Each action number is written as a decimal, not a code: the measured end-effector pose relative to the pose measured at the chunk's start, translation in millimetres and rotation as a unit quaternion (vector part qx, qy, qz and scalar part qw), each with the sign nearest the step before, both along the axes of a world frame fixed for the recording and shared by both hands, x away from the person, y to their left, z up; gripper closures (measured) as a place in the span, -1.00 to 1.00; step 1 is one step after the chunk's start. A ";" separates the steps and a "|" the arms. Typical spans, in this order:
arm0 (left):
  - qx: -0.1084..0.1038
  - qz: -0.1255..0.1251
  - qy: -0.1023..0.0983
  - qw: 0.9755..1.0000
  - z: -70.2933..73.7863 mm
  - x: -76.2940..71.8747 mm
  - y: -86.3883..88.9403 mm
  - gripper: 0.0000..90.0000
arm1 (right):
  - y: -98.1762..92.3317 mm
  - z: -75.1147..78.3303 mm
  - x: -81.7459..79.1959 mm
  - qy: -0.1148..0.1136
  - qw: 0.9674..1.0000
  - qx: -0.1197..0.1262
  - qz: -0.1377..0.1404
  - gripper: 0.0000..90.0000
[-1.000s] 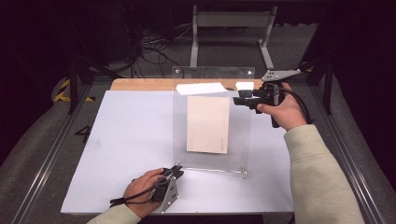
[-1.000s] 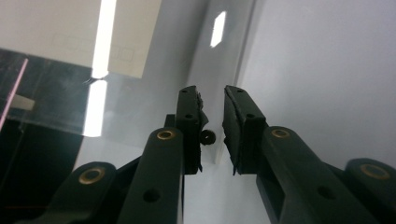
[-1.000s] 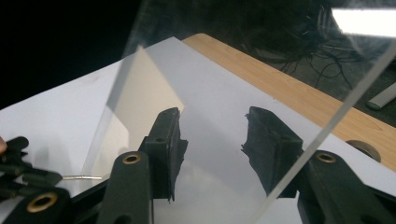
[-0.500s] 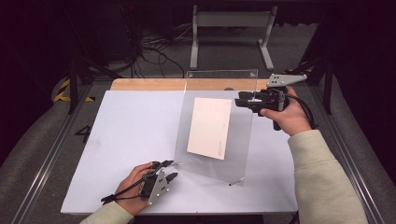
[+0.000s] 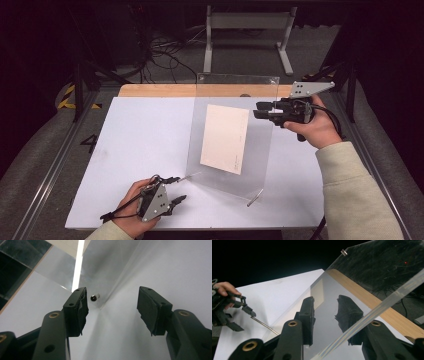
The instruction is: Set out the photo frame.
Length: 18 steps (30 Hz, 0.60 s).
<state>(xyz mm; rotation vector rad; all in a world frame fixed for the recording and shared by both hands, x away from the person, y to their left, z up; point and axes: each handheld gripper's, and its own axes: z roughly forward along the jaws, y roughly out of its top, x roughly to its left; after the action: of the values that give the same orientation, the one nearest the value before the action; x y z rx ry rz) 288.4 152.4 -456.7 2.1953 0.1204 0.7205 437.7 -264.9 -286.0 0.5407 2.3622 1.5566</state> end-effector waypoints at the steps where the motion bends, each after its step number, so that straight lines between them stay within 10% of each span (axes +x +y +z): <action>1: -0.002 0.000 0.003 1.000 0.8 0.3 2.6 -0.06 | 0.0 0.0 0.0 0.000 1.000 0.000 0.000 0.43; 13: -0.072 0.044 0.043 0.996 8.6 8.4 32.2 -0.08 | 2.2 18.1 -24.7 -0.028 0.997 -0.048 0.050 0.46; 18: -0.110 0.063 0.067 0.990 8.8 13.8 46.3 -0.10 | 3.7 23.6 -34.0 -0.039 0.995 -0.068 0.062 0.50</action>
<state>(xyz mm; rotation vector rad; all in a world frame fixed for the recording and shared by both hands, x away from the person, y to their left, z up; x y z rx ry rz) 302.2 198.8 -447.9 2.0352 0.3928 0.5983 403.6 -261.2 -262.4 0.3041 2.4608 1.4229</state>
